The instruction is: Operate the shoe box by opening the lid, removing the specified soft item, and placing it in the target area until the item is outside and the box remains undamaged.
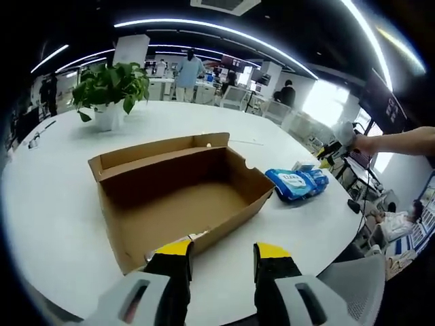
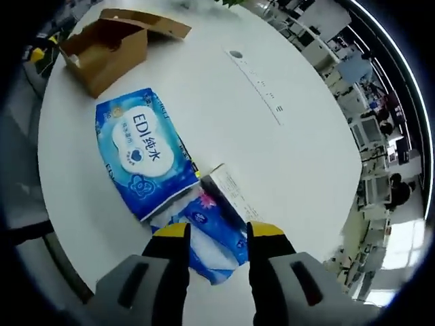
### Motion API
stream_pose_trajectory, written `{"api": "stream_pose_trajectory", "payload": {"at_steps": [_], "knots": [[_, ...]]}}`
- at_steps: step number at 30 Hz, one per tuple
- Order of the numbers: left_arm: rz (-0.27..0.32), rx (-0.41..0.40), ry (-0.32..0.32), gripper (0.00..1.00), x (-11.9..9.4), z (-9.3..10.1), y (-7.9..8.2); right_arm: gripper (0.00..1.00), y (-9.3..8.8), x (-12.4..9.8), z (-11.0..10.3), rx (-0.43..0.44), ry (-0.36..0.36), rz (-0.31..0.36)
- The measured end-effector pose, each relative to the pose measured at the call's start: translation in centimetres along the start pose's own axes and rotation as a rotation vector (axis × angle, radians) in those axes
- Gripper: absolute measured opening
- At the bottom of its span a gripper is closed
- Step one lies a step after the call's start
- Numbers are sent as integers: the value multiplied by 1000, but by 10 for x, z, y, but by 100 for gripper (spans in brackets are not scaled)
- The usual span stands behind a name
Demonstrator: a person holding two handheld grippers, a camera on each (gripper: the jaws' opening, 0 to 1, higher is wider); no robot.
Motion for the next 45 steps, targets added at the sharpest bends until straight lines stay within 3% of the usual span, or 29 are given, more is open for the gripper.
{"api": "stream_pose_trajectory", "payload": {"at_steps": [2,8,13,23,30,38,45], "knots": [[2,2,-2,35,-1,-1,-1,30,-3,-2,-4,67,7,8],[8,-2,-11,35,-7,-2,-5,29,4,-8,-22,269,54,118],[13,-1,-19,35,-10,-2,-6,30,12,-14,-48,404,113,197],[18,3,-28,35,-11,-4,-7,31,34,-22,-97,429,193,278],[19,3,-29,35,-13,-10,-9,31,42,-24,-134,393,229,306],[15,5,-31,35,-15,-16,-11,31,51,-30,-156,396,267,343],[13,8,-36,35,-13,-21,-9,31,45,-32,-170,406,290,353]]}}
Point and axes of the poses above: the point that each gripper's makers call its tool centre point, and the gripper's own axes: x roughly forward along the fingers, z roughly to its right, y roughly out of its top, the point moved 5 cm from there along -x, roughly backward along the fingers, and after that the axes turned 9 degrees about x, right-handed, at the moved point
